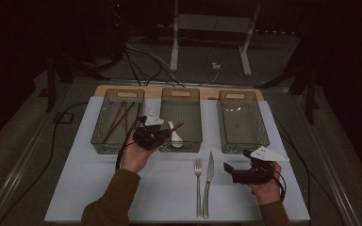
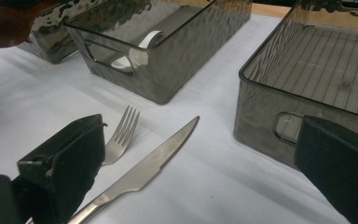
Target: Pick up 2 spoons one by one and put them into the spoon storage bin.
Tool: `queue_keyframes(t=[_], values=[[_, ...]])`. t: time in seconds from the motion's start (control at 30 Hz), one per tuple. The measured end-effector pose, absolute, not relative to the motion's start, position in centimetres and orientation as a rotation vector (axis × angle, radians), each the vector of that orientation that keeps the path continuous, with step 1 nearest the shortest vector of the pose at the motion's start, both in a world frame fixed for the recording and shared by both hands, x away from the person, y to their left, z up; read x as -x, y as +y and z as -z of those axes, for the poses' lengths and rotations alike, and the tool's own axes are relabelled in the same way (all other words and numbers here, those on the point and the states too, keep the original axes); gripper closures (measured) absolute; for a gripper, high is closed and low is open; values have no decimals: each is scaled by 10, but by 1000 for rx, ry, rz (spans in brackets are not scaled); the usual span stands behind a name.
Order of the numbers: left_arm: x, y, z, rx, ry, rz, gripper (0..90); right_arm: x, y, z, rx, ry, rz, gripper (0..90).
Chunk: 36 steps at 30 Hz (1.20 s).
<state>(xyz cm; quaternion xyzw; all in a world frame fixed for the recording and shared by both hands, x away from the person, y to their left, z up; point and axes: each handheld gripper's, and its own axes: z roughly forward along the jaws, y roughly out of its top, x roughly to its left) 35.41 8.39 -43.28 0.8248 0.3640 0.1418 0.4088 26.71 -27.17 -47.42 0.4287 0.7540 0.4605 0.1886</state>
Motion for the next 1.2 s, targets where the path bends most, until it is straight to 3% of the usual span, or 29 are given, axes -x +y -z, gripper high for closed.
queue_keyframes(t=[1.2], values=[[-399, 72, 425, -2073, 981, -335, 868, -268, -271, 475, -1206, 2124, -1295, 22]])
